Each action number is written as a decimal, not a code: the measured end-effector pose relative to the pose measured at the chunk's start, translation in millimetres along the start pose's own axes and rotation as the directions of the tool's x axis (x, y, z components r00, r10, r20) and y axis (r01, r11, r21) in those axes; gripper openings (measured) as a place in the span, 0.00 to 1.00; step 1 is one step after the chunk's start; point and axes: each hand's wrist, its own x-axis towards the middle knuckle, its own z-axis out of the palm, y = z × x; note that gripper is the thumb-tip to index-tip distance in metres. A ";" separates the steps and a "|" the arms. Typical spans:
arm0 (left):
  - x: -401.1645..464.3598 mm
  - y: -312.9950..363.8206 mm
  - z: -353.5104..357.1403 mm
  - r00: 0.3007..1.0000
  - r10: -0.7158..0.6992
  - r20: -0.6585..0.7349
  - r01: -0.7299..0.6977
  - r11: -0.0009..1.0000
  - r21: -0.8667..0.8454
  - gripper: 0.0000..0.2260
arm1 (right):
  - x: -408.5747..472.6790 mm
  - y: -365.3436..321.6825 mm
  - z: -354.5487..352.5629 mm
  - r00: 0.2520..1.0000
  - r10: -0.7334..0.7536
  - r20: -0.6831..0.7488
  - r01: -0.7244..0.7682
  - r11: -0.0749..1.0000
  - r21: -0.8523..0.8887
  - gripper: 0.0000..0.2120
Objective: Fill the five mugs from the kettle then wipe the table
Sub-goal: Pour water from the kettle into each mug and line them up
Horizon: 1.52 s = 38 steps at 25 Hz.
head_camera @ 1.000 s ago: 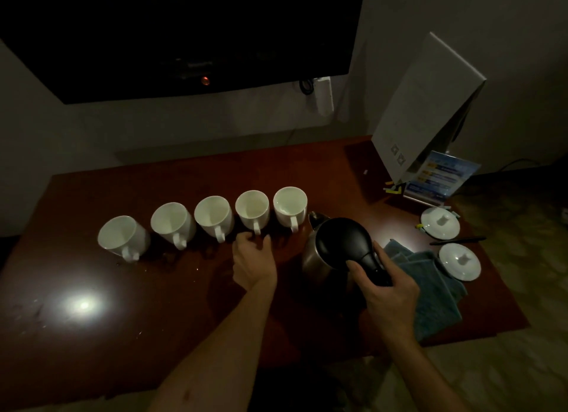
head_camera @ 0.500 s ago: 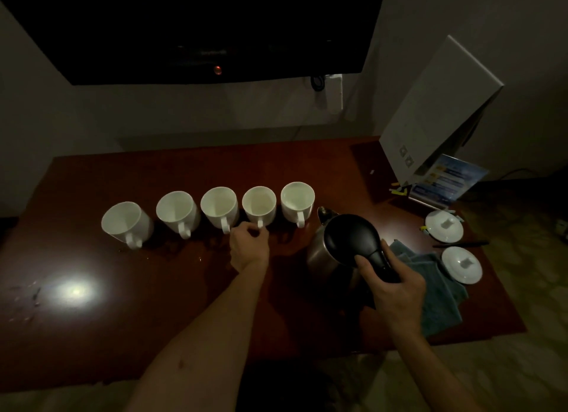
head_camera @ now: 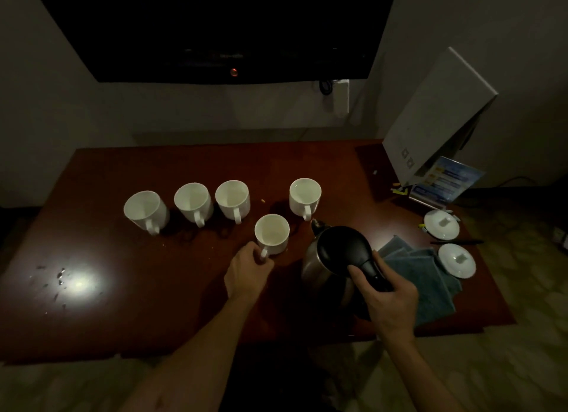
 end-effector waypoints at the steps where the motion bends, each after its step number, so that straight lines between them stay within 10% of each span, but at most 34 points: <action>1: -3.5 -4.4 -3.9 1.000 0.019 0.015 -0.020 0.999 0.027 0.08 | -3.2 -3.0 -1.4 1.000 -0.016 0.013 0.016 1.000 0.005 0.44; 11: 25.9 -16.4 -19.9 0.965 0.130 0.228 -0.159 0.981 0.114 0.40 | -1.9 -33.9 2.5 0.978 -0.087 0.192 0.120 0.978 -0.169 0.26; 38: 34.2 -15.1 -29.2 0.944 0.117 0.309 -0.111 0.993 -0.036 0.33 | 39.0 -76.6 23.4 0.903 -0.012 0.429 0.258 0.814 -0.521 0.24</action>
